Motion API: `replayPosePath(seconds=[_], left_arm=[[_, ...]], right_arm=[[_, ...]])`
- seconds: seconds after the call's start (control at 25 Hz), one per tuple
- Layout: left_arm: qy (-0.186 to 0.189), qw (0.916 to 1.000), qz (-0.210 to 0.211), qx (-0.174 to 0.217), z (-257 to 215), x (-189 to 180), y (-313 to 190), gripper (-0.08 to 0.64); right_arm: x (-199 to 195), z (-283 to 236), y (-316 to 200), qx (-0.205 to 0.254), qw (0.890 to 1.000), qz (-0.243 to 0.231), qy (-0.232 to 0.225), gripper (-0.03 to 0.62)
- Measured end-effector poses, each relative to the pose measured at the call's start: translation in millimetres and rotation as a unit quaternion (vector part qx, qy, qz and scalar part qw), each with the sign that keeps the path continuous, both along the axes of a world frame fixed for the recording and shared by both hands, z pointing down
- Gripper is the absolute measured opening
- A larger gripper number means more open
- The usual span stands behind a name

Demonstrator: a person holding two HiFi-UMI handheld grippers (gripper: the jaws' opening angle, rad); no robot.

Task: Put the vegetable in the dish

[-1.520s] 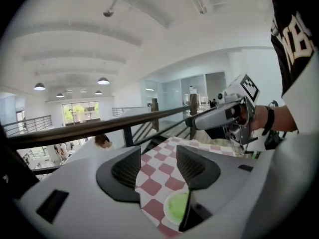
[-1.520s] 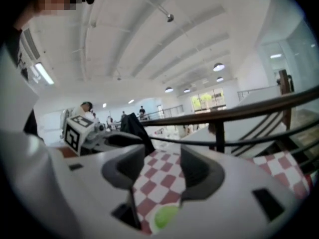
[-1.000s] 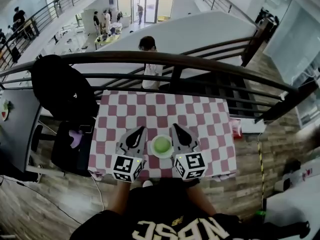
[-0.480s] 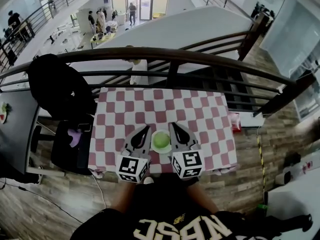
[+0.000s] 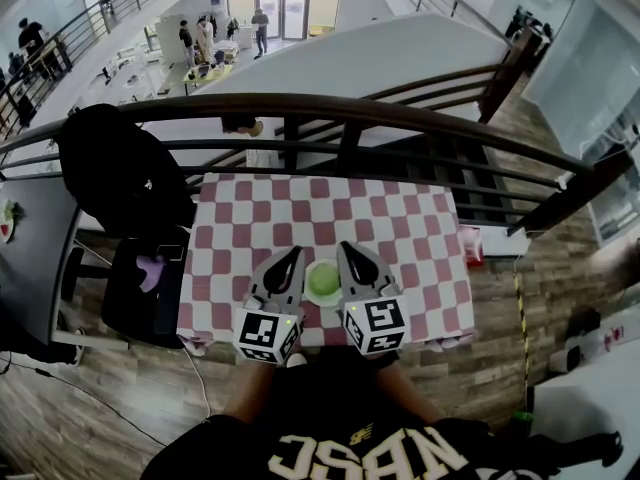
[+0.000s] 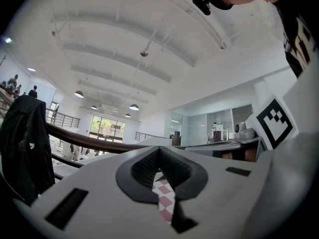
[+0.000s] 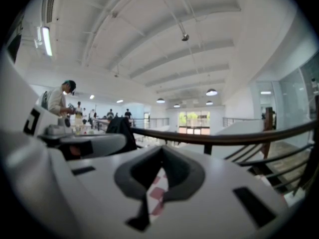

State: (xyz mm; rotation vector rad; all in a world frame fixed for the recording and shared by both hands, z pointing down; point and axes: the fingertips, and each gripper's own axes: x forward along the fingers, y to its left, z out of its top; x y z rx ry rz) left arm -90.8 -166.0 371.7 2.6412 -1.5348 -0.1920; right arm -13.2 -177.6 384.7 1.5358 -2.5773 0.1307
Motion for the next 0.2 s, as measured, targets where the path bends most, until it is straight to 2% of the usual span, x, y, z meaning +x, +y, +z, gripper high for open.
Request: replayPosePath(seconds=[0.2], left_arm=[[-0.004, 0.9999, -0.016, 0.0, 3.8, -7.8, -5.3, 0.017]], right_arm=[[1.3, 2.7, -2.8, 0.0, 1.0, 0.004, 0.003, 0.015]])
